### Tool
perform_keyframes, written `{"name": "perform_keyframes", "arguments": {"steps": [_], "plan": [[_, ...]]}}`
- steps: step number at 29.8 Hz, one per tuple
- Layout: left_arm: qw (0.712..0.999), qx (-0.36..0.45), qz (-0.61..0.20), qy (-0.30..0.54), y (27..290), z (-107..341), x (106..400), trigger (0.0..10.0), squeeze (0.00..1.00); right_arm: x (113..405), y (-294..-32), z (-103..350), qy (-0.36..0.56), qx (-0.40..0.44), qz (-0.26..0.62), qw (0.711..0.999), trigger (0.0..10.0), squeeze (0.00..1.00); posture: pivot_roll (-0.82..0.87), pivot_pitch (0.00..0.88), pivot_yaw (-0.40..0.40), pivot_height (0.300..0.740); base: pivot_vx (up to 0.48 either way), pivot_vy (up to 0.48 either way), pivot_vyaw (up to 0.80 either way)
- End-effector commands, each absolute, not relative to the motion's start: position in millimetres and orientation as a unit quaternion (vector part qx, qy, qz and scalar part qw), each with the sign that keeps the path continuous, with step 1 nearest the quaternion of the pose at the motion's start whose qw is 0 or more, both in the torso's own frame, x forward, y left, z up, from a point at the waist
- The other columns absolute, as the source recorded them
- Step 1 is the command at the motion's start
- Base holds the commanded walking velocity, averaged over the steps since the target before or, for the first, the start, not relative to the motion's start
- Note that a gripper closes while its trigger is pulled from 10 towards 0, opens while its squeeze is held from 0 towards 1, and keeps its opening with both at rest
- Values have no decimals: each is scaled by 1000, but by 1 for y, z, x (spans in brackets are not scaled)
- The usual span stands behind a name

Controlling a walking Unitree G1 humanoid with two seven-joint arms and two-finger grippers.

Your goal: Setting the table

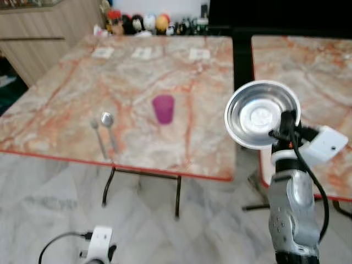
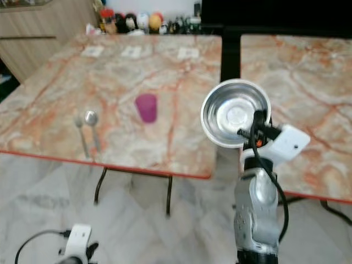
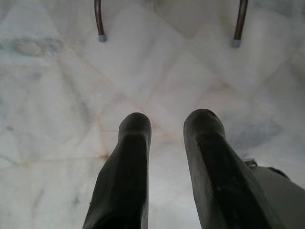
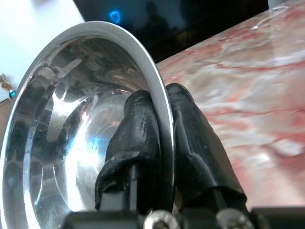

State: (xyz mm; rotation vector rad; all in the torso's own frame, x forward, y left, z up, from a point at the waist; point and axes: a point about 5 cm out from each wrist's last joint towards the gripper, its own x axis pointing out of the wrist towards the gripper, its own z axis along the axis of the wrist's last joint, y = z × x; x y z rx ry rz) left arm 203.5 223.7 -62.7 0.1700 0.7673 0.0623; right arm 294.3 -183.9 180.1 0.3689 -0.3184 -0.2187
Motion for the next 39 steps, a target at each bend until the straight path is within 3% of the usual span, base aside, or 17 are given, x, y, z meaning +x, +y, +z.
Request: {"name": "perform_keyframes", "arguments": {"steps": [1,7,16,27,39], "plan": [[917,82,26,390,221,-68,195,10000,0,294,-190,180,-160,178,-125,963,10000,0,-112,106,77,740,0,-450,0],[916,82,24,391,220,-69,195,10000,0,293,-195,176,-144,179,-141,963,10000,0,-117,107,79,740,0,-450,0],[919,82,22,386,216,-68,197,10000,0,293,-197,175,-145,181,-150,961,10000,0,-119,109,78,740,0,-406,-754],[921,80,22,382,213,-67,200,10000,0,294,-223,174,-134,160,-225,952,10000,0,-131,107,74,740,0,0,0],[922,83,30,376,215,-65,204,10000,0,316,-232,189,-113,107,-160,975,10000,0,-170,93,48,740,0,0,0]]}}
